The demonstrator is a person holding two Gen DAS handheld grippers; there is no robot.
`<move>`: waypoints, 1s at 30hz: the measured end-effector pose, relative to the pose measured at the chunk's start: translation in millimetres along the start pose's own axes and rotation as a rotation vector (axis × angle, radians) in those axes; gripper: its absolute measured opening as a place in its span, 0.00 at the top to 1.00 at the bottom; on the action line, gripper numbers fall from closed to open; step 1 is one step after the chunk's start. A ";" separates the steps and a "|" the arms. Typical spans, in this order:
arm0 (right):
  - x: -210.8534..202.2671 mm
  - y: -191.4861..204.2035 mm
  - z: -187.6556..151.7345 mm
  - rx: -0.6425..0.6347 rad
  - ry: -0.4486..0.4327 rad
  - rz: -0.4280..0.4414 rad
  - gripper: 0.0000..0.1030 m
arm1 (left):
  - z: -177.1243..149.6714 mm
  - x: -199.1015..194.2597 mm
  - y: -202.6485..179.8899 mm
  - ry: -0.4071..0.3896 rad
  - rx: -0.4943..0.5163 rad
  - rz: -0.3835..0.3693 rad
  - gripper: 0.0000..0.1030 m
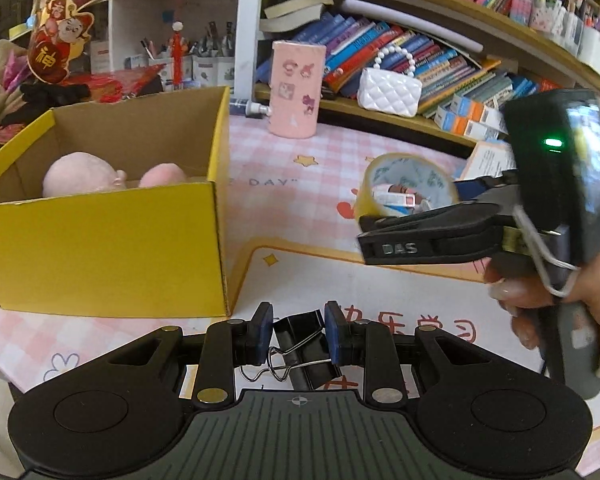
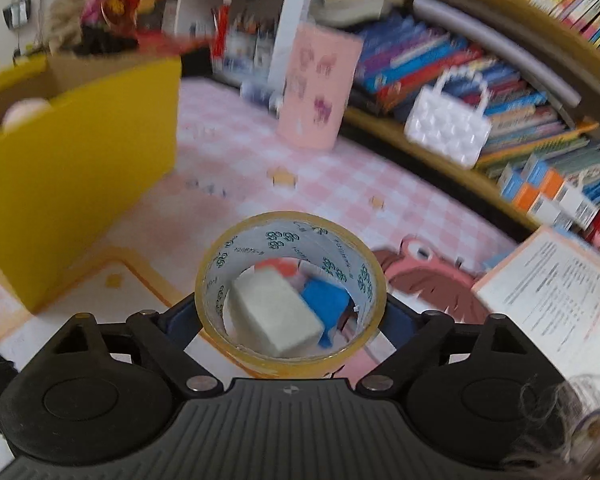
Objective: Organize objects
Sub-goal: 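Lift and carry the binder clip and tape roll over the yellow box with both grippers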
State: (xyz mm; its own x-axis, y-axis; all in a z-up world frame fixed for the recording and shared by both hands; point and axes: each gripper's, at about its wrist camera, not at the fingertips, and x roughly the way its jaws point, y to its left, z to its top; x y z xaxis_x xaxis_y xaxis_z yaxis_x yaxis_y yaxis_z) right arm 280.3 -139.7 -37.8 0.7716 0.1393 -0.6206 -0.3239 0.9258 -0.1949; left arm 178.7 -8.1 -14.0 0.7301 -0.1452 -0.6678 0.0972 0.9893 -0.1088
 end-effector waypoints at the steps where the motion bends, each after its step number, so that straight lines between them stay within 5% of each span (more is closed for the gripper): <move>1: -6.4 0.0 1.0 -0.002 -0.019 -0.003 0.12 | 0.1 -1.6 0.4 -0.005 -0.001 -0.001 0.75; 14: -84.0 7.7 -16.9 0.125 0.004 -0.040 0.12 | -8.9 -44.6 34.1 -0.079 -0.062 -0.038 0.75; 30: -145.6 126.0 -46.9 0.233 0.173 0.043 0.12 | -33.2 -113.3 130.4 -0.132 -0.106 0.004 0.75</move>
State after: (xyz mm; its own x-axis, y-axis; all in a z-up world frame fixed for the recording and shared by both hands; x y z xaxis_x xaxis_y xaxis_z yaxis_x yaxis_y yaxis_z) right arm 101.5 -59.8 -7.6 0.6487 0.1365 -0.7487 -0.2040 0.9790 0.0018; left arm 86.2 136.8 23.0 0.8133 -0.1314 -0.5668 0.0273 0.9817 -0.1885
